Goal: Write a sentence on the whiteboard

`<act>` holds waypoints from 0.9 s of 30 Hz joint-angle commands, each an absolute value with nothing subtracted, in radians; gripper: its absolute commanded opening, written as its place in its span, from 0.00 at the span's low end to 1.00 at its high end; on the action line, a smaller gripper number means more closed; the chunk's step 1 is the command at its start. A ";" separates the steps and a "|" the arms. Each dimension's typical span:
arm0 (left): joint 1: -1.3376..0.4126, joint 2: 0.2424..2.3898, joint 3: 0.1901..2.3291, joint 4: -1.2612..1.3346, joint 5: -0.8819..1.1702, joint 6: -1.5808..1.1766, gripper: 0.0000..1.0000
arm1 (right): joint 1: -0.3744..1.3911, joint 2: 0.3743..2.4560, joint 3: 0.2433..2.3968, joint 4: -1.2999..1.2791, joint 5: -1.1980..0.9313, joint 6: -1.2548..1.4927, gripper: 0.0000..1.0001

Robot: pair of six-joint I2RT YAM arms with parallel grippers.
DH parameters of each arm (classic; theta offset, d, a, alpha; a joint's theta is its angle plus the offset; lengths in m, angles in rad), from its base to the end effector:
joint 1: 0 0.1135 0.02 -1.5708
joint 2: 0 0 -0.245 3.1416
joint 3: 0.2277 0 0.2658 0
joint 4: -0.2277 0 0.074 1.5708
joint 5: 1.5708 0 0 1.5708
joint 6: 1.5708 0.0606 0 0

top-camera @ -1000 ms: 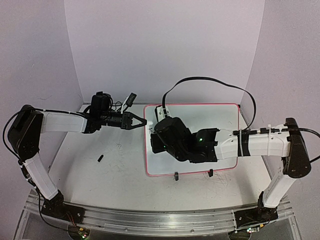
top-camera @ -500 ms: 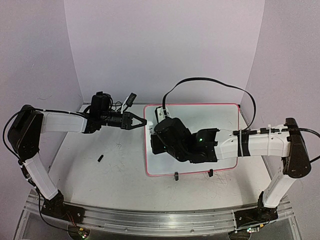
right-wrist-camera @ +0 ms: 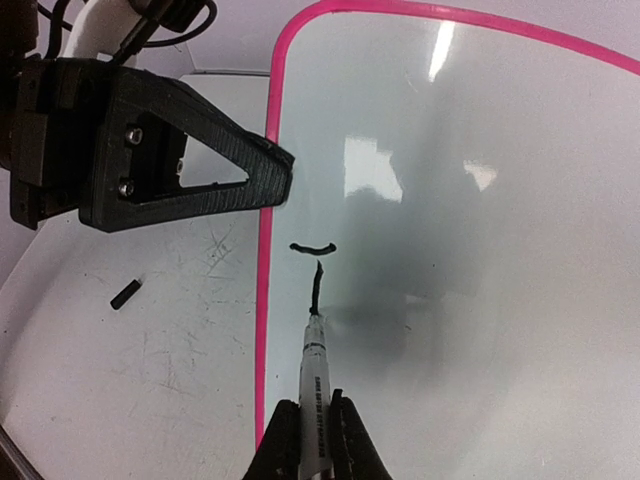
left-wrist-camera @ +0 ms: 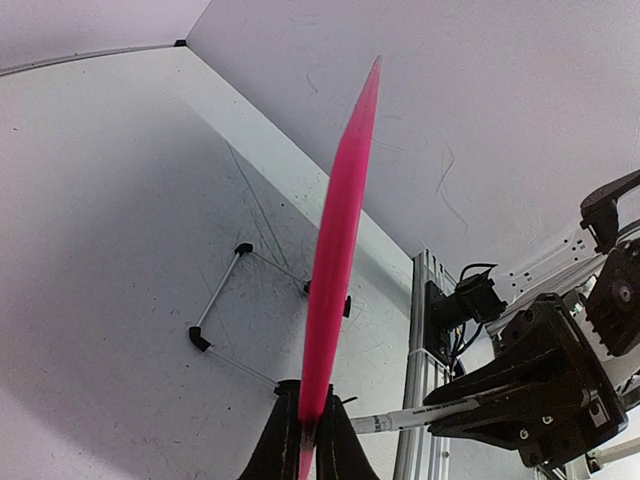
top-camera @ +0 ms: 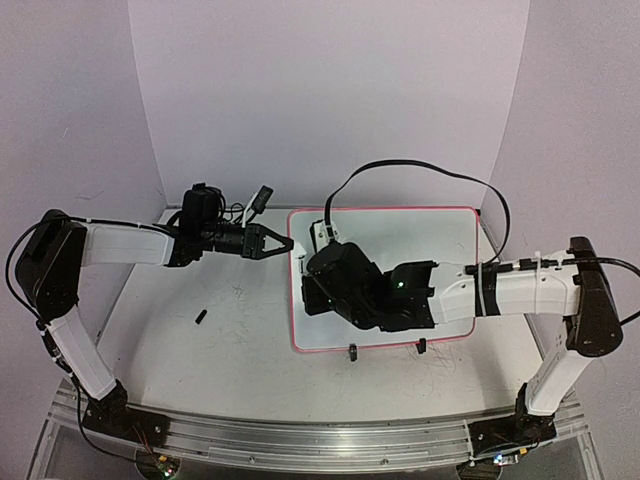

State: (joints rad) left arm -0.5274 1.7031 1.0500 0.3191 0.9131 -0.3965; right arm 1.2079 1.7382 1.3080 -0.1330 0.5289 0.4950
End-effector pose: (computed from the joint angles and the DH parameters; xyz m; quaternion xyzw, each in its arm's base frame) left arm 0.3209 -0.2424 0.2103 0.3029 0.7131 -0.5535 0.3057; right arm 0.1805 0.3893 0.2342 -0.1767 0.8362 0.1997 0.4792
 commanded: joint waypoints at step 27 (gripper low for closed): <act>-0.534 1.666 1.039 0.336 0.943 -0.430 0.00 | 1.229 1.794 1.391 -0.149 0.538 0.481 0.00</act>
